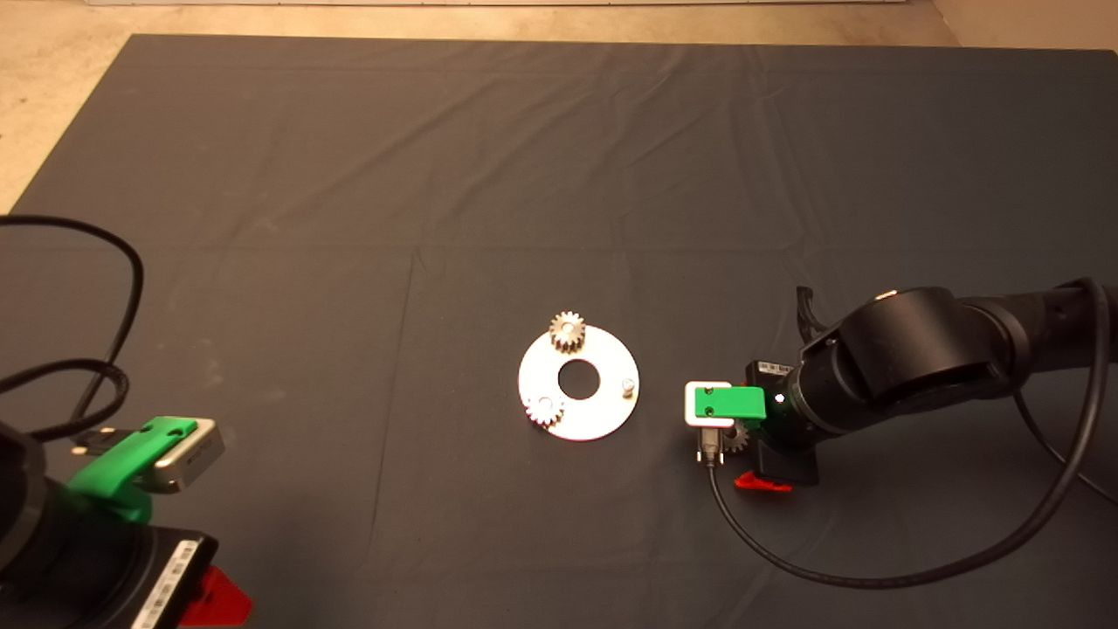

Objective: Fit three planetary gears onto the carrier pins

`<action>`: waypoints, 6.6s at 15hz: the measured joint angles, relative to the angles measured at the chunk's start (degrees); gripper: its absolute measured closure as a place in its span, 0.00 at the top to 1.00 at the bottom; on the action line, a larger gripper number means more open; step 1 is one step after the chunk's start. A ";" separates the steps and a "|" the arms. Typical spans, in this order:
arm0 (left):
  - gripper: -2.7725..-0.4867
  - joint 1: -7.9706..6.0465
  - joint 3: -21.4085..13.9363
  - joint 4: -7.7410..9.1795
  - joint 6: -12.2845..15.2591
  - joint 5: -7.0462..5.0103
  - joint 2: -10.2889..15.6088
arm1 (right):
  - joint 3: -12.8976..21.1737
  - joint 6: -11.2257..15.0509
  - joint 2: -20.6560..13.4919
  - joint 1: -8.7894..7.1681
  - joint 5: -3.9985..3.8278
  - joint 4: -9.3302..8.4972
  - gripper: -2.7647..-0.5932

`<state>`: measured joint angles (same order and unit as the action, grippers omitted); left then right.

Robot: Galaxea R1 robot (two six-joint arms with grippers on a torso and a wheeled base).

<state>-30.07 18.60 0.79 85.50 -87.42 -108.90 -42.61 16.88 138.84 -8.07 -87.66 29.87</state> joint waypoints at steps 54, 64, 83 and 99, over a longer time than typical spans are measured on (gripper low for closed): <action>0.68 0.00 0.00 0.11 0.00 0.01 0.02 | 0.35 2.16 0.83 0.90 -0.07 2.29 0.21; 0.68 0.00 0.00 0.30 0.05 0.00 -0.04 | 1.49 11.66 4.43 -5.43 -0.22 -0.06 0.21; 0.68 0.00 0.00 0.35 0.05 0.00 -0.09 | -13.07 14.88 16.20 -12.21 -0.26 -13.39 0.21; 0.68 0.01 0.00 0.37 0.05 0.01 0.03 | -14.77 14.92 18.97 -12.02 -0.21 -13.91 0.21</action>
<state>-30.06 18.60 1.16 85.55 -87.41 -108.87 -57.38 31.81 157.81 -20.09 -87.87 15.96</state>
